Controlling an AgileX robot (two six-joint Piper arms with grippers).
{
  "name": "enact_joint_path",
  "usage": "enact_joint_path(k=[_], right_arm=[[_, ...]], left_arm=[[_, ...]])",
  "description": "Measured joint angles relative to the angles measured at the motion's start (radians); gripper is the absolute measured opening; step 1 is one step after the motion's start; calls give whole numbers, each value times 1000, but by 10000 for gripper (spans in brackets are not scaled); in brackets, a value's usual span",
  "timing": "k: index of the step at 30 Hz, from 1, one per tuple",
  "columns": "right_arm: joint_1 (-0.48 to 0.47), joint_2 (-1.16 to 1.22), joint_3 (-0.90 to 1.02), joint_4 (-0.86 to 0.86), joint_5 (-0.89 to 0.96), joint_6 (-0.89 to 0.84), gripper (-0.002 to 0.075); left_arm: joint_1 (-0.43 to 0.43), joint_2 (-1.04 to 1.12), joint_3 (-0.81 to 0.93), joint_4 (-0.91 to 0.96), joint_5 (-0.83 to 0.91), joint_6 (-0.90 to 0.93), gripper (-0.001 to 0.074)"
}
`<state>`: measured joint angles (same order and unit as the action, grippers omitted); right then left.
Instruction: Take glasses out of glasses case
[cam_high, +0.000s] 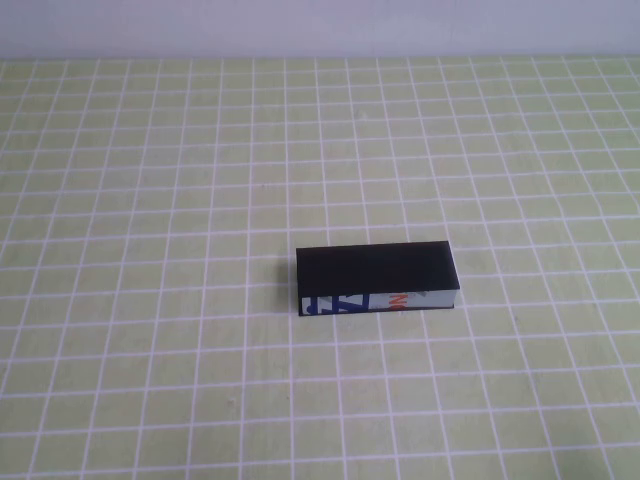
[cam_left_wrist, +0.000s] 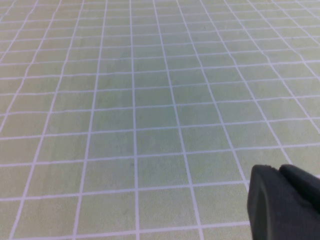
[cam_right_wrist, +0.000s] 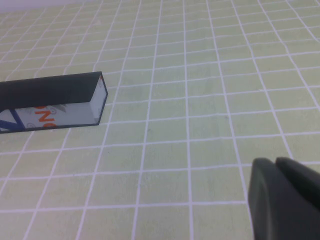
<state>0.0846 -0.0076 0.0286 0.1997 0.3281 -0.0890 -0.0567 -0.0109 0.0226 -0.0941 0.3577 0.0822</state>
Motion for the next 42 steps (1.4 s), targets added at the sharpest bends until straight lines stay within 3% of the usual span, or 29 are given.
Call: enact_joint_path(k=[31, 34, 42], right_arm=[[0, 0, 0, 0, 0, 0, -18], [0, 0, 0, 0, 0, 0, -18], [0, 0, 0, 0, 0, 0, -18]], left_arm=[[0, 0, 0, -8, -2, 0, -4], [0, 0, 2, -80, -31, 0, -4], [0, 0, 2, -581, -243, 0, -4]])
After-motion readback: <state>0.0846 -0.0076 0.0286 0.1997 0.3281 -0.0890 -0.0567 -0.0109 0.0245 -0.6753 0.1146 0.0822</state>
